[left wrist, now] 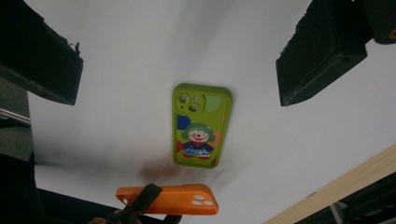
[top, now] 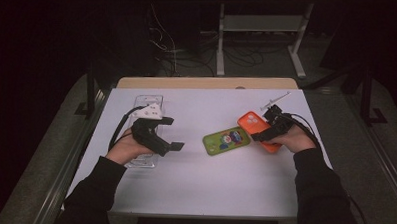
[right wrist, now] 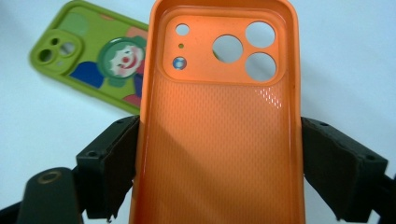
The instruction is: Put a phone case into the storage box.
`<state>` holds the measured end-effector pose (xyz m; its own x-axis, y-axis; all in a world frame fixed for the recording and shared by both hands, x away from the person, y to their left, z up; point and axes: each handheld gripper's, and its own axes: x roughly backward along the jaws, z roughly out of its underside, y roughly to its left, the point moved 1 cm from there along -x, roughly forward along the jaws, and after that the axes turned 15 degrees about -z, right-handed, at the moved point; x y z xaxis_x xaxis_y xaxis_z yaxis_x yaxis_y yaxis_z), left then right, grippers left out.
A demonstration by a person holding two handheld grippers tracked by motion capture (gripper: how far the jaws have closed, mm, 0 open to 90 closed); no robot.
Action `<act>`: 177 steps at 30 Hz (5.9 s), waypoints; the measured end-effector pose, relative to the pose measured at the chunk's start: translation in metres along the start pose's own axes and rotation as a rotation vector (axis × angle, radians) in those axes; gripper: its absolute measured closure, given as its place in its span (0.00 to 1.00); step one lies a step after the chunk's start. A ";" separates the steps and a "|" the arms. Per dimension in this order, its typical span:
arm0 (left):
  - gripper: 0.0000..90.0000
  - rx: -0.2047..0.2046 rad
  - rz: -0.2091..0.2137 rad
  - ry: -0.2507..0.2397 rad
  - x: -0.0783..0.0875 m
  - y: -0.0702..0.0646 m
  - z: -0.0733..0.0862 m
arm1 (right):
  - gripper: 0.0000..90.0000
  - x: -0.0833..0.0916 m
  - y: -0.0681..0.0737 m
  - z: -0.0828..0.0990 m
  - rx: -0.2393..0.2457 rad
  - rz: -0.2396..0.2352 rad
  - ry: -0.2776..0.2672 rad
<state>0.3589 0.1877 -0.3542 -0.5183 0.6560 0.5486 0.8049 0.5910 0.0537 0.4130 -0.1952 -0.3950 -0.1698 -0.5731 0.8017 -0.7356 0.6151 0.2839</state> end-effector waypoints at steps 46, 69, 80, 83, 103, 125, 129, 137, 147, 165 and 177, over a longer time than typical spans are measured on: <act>0.00 -0.187 0.193 0.075 -0.049 -0.029 -0.014 | 0.17 -0.035 0.082 -0.011 0.491 -0.259 0.136; 0.00 -0.305 0.294 0.157 -0.060 -0.052 -0.007 | 0.17 -0.046 0.124 -0.016 0.641 -0.349 0.196; 0.00 -0.362 0.316 0.201 -0.068 -0.065 -0.002 | 0.17 -0.047 0.131 -0.019 0.669 -0.352 0.195; 0.00 -0.385 0.311 0.215 -0.072 -0.069 -0.001 | 0.17 -0.046 0.131 -0.018 0.670 -0.355 0.195; 0.16 -0.394 0.302 0.224 -0.079 -0.073 0.004 | 0.17 -0.047 0.131 -0.019 0.674 -0.368 0.195; 0.18 -0.294 0.230 0.238 -0.074 -0.063 0.006 | 0.03 -0.029 0.115 -0.017 0.530 -0.331 0.080; 0.18 -0.254 0.190 0.241 -0.074 -0.061 0.007 | 0.02 -0.023 0.103 -0.014 0.487 -0.307 0.027; 0.18 -0.198 0.108 0.266 -0.073 -0.058 0.010 | 0.02 -0.008 0.086 -0.004 0.354 -0.230 -0.081; 0.18 -0.122 -0.009 0.284 -0.073 -0.055 0.010 | 0.02 -0.001 0.070 0.022 0.179 -0.134 -0.194; 0.18 -0.068 -0.087 0.298 -0.073 -0.051 0.008 | 0.02 -0.030 0.073 0.049 0.038 -0.060 -0.314; 0.18 -0.076 -0.079 0.308 -0.073 -0.051 0.008 | 0.02 -0.037 0.077 0.047 0.091 0.002 -0.321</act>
<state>0.3533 0.1133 -0.4032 -0.4781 0.4297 0.7660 0.7908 0.5900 0.1626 0.3316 -0.1521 -0.4274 -0.3586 -0.7221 0.5916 -0.7884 0.5736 0.2223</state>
